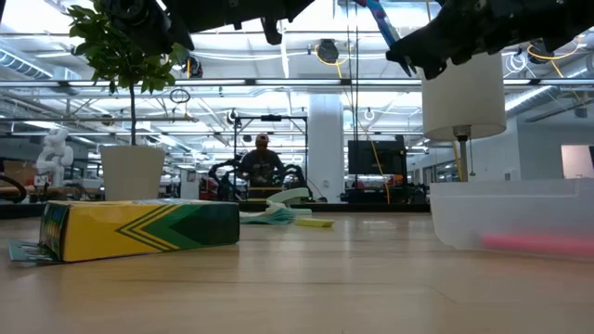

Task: Pack school essentials
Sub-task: Put the violet scissors into the violet supply box

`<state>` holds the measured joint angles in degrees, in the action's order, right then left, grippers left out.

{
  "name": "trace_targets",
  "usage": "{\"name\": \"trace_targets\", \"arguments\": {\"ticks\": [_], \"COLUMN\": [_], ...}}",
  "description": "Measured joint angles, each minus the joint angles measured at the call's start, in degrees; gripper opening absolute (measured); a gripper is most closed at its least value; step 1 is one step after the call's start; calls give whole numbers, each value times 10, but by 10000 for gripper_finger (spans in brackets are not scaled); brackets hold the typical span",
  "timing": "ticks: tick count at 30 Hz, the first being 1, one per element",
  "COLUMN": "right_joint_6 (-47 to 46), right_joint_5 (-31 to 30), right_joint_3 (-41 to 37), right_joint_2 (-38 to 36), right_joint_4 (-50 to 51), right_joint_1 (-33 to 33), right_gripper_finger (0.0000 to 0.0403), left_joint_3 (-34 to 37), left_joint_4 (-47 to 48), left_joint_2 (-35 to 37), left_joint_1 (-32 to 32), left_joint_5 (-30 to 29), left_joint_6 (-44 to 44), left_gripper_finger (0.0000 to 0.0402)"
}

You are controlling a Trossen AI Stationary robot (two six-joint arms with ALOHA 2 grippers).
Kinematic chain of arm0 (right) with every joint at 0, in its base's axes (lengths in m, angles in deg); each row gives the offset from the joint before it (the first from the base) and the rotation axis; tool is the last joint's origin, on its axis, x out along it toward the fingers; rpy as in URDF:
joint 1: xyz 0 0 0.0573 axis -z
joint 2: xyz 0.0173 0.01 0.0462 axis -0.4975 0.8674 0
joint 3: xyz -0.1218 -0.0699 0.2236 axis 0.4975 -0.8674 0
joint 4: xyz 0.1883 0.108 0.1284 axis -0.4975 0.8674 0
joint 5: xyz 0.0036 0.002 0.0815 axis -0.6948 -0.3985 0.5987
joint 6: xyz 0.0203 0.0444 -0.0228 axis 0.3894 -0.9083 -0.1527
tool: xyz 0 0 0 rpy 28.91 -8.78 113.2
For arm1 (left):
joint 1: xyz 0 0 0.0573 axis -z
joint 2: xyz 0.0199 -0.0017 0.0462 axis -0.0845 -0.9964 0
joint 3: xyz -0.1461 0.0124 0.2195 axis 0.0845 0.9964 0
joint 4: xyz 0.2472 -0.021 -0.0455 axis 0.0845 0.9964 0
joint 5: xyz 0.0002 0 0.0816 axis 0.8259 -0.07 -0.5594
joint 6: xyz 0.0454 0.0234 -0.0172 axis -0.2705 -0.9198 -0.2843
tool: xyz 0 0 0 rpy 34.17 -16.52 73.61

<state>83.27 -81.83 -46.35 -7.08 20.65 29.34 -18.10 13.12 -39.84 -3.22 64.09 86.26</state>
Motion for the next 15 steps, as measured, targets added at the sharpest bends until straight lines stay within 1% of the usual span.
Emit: {"name": "trace_targets", "arguments": {"ticks": [4, 5, 10, 13, 15], "right_joint_6": [1, 2, -7, -9, -10], "right_joint_5": [0, -1, -1, -1, -1], "right_joint_3": [0, 0, 0, 0, 0], "right_joint_2": [0, 0, 0, 0, 0], "right_joint_4": [-2, -2, -2, -2, -2], "right_joint_1": [0, 0, 0, 0, 0], "right_gripper_finger": [20, 12, 15, 7, 6], "left_joint_3": [0, 0, 0, 0, 0], "left_joint_4": [0, 0, 9, 43, 71], "left_joint_2": [0, 0, 0, 0, 8], "left_joint_1": [0, 0, 0, 0, -1], "left_joint_5": [-1, -1, -1, 7, 11], "left_joint_6": [1, 2, 9, 3, -3], "left_gripper_finger": [25, 29, 51, 68, 87]}}
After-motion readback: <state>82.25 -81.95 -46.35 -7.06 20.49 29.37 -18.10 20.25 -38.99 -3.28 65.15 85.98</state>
